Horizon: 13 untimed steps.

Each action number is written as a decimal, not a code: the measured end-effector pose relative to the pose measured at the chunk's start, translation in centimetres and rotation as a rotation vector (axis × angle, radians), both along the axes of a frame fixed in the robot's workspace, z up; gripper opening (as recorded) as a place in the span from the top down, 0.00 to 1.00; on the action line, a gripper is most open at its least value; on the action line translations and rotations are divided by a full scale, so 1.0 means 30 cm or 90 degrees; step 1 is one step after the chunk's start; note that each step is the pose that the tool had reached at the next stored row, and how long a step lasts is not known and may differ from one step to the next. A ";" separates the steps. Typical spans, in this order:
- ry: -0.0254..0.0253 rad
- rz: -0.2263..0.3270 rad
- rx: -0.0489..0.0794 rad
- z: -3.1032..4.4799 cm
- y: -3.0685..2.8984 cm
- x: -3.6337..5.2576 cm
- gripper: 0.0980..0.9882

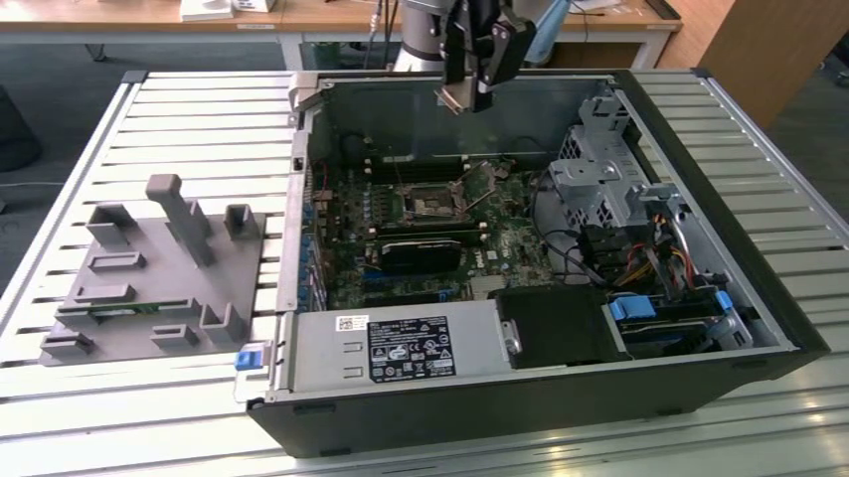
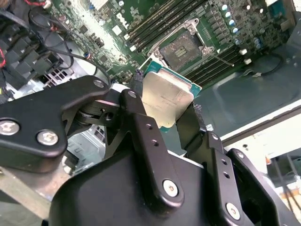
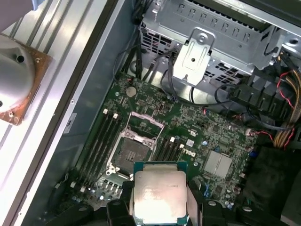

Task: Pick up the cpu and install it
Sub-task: 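Place the cpu into insertion slot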

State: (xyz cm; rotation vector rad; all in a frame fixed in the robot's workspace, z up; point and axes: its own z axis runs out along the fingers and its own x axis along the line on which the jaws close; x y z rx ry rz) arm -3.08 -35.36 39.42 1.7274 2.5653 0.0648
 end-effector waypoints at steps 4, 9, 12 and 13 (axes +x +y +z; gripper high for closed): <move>0.0000 -0.036 0.000 -0.002 0.000 0.000 0.51; 0.0000 -0.059 0.000 -0.003 0.000 0.000 0.51; 0.0000 -0.072 0.000 -0.003 0.000 0.000 0.51; 0.0000 -0.073 0.000 -0.003 0.000 0.000 0.51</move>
